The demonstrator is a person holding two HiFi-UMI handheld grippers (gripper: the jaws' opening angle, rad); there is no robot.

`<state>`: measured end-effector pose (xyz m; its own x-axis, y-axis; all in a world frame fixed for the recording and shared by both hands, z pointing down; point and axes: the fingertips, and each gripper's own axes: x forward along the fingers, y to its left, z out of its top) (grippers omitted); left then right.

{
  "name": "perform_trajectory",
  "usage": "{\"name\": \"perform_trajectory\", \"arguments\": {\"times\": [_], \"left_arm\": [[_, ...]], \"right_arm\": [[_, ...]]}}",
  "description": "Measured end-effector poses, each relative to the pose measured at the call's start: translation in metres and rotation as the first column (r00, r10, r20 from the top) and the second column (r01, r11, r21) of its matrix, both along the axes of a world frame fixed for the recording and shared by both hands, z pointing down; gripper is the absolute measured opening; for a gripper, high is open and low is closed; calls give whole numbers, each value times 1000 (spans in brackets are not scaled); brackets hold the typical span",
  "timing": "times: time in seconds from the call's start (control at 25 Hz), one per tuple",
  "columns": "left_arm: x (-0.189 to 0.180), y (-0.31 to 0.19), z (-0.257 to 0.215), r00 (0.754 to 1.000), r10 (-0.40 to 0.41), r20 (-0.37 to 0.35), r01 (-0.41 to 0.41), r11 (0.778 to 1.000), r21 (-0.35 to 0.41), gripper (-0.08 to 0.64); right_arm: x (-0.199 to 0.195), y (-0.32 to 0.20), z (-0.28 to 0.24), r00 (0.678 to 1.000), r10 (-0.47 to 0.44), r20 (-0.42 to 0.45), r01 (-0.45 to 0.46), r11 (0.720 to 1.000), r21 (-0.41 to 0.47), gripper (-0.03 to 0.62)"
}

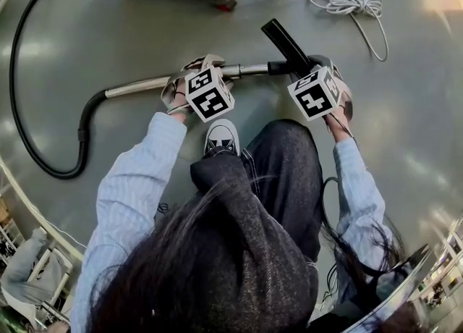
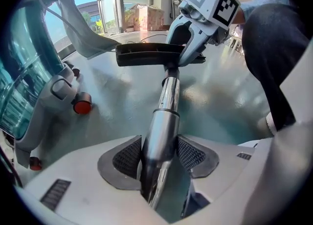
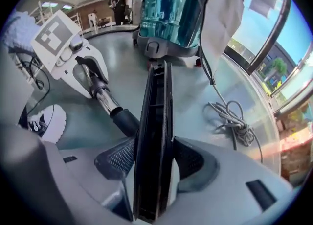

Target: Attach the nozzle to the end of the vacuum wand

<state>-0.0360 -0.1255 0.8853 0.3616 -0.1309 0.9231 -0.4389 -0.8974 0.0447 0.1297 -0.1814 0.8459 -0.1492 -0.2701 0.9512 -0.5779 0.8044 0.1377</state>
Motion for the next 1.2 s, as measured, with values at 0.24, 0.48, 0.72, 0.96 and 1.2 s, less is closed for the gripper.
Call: {"name": "perform_trajectory", "arguments": {"times": [0.24,0.48,0.72,0.96,1.2], "left_arm": [[4,-3,8,999,-19,32,19,1000,1,215],[4,0,7,999,-8,48,8,1000,-10,215],[4,0,9,997,29,71,-26,999,-33,213],[9,4,8,990,97,103,-95,995,-31,212],[20,5,3,981,147,124,-152,988,37,204]], "right_arm": [[-17,-4,-19,998,-49,46,49,999,2,239],[-1,4,-1,963,202,179,-178,974,-142,238],[0,5,-1,904,278,325,-219,954,-207,236],[-8,-1,-11,951,125,284,-90,987,-135,236],[-18,-4,-20,956,84,280,-44,988,-145,222]]}}
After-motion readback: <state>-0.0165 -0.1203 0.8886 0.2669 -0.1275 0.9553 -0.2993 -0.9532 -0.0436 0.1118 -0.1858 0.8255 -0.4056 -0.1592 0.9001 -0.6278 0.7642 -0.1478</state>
